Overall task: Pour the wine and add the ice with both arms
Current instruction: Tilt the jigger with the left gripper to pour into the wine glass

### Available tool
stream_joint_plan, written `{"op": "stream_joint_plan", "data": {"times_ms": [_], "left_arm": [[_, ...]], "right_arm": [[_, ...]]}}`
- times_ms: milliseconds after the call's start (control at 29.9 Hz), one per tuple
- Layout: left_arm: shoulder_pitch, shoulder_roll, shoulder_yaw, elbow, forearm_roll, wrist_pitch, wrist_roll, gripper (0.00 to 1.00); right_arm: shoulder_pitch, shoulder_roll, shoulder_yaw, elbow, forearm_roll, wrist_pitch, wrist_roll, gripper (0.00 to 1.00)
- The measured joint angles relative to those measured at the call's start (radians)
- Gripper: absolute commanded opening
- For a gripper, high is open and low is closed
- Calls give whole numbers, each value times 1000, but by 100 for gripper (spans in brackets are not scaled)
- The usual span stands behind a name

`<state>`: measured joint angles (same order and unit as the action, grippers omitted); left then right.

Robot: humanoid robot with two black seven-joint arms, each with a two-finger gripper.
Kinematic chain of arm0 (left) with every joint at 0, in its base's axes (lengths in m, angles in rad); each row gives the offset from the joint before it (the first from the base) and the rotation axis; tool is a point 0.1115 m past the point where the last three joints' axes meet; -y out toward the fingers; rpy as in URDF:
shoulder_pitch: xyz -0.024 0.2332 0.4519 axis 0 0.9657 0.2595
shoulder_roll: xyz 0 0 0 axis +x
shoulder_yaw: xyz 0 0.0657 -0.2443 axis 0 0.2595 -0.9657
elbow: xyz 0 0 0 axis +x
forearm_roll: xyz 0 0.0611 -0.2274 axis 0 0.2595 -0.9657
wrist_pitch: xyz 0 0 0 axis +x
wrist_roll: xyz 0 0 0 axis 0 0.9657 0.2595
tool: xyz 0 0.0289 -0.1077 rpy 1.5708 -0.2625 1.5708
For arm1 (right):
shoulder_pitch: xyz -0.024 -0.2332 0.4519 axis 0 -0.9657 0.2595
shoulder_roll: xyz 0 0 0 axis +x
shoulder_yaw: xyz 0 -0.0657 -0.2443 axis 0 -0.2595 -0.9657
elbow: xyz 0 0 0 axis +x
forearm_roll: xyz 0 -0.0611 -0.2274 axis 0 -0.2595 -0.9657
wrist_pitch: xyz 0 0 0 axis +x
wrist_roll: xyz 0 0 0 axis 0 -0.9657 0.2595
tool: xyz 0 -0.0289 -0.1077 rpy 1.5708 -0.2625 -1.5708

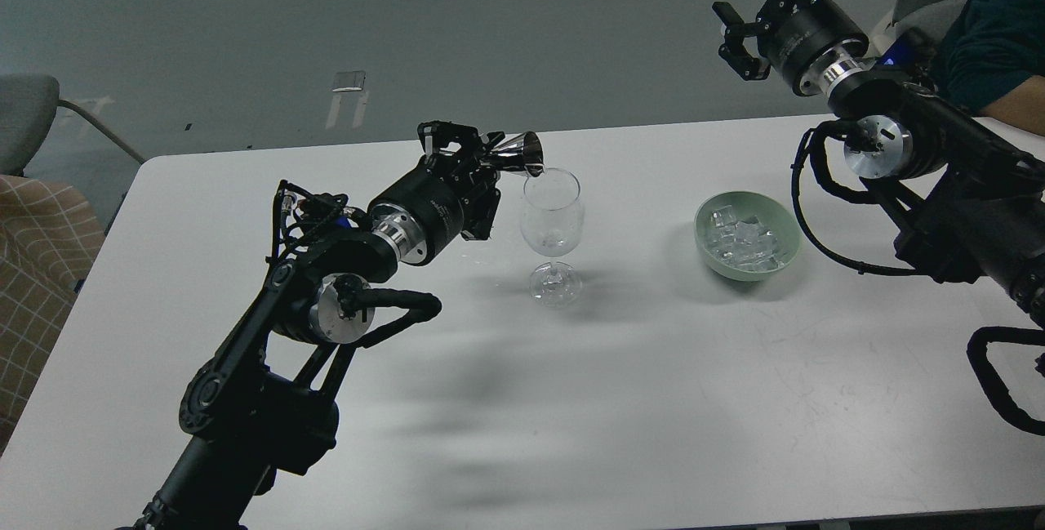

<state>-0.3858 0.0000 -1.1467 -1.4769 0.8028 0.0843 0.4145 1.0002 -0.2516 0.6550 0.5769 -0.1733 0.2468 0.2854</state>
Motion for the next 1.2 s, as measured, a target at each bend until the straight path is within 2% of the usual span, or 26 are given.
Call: {"op": "stream_joint_plan", "data": {"times_ms": [401,1204], "left_arm": [[1,0,14,0,96,-44,-4,7],[-12,0,55,1,223,-45,-49,7]], "right_arm": [[0,1,0,0,0,0,0,100],[-1,2,0,-2,0,0,0,100]]}}
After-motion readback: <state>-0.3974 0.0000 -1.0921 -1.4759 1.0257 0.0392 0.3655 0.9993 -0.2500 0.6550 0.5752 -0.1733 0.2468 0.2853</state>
